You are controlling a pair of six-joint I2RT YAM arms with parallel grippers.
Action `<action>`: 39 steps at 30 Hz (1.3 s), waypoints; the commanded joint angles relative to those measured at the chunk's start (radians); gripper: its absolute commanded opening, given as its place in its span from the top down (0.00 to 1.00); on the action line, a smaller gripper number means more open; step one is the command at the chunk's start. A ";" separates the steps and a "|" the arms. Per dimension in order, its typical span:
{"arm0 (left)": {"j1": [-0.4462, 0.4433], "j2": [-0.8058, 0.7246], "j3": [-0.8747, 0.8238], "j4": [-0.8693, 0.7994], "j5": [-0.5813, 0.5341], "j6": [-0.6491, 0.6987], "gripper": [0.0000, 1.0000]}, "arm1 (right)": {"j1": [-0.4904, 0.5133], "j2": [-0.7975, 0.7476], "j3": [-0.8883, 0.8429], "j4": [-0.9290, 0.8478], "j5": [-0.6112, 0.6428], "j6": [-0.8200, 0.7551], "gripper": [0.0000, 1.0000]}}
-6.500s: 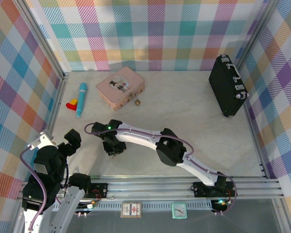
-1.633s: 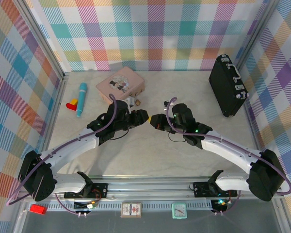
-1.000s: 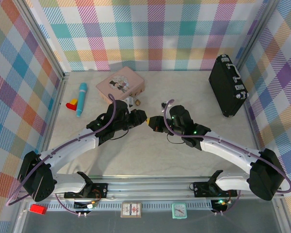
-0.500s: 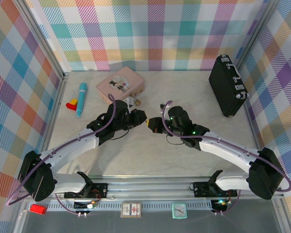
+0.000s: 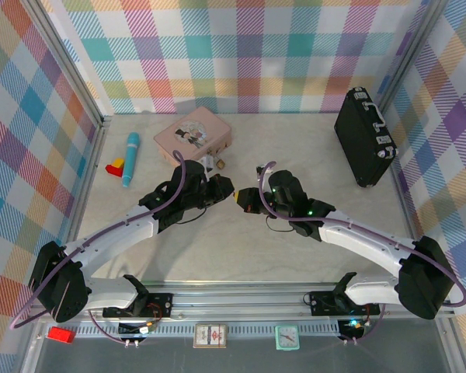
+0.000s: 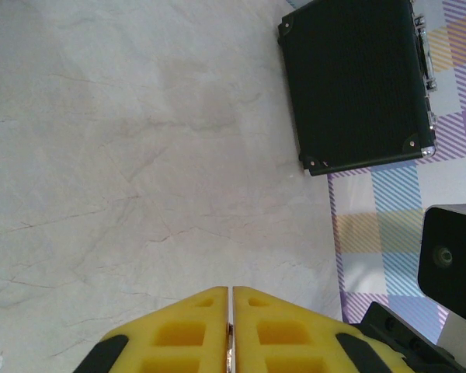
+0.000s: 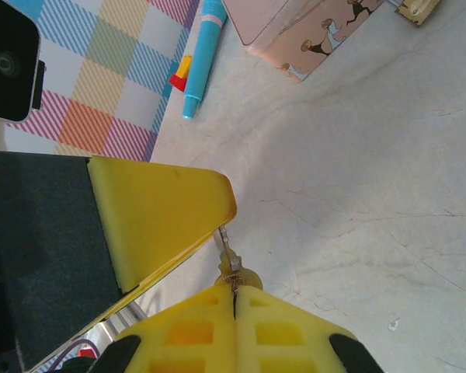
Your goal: Unlock the padlock with the key
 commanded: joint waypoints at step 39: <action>0.033 -0.031 0.191 -0.572 -0.210 -0.346 1.00 | 0.199 0.093 -0.162 0.600 0.135 -1.098 0.48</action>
